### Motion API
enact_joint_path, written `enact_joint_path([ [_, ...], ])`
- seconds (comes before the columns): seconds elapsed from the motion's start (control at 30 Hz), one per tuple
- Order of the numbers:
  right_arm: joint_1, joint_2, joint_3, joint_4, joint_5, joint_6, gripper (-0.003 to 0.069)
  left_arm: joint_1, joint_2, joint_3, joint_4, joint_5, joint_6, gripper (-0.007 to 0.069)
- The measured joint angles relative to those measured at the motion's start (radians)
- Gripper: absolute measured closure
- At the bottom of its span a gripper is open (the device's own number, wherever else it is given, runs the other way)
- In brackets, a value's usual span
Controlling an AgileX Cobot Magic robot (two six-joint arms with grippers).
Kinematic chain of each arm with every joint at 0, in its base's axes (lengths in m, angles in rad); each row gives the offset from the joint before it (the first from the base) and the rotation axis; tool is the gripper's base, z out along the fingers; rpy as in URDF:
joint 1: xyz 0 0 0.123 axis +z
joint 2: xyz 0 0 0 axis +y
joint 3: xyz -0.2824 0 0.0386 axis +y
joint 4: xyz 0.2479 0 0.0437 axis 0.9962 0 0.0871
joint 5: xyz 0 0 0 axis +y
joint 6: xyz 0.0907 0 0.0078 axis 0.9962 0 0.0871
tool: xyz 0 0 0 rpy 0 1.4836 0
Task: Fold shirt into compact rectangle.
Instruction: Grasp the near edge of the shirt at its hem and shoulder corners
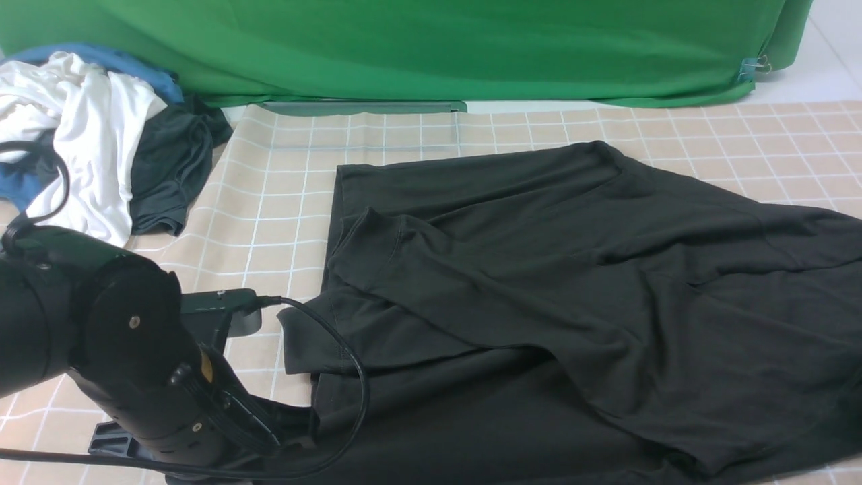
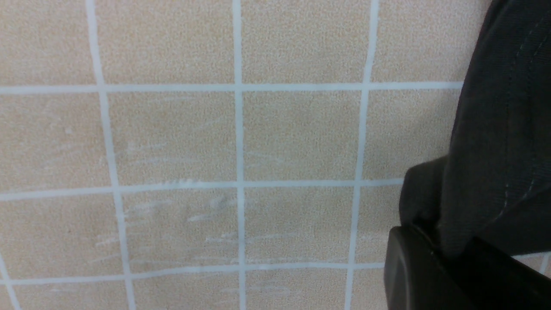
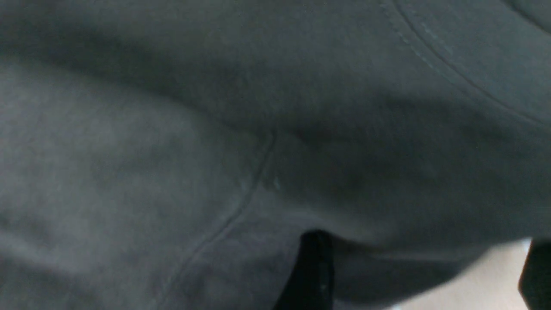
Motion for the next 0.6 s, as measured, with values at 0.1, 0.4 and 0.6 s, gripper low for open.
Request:
enact_joint_path([
  [0.1,0.0,0.014,-0.005,0.001,-0.002,-0.006,0.0066,0.0,0.0,0.0,-0.002,0.0,0.001,0.0604],
  [0.4,0.003,0.029,-0.018,0.038,-0.001,-0.082,0.0406,0.0,0.0,0.0,-0.005,-0.003,0.004,0.0604],
  [0.6,0.002,0.023,-0.049,-0.048,0.145,-0.079,0.0628,0.0,-0.016,-0.008,-0.003,0.011,0.004,0.0604],
])
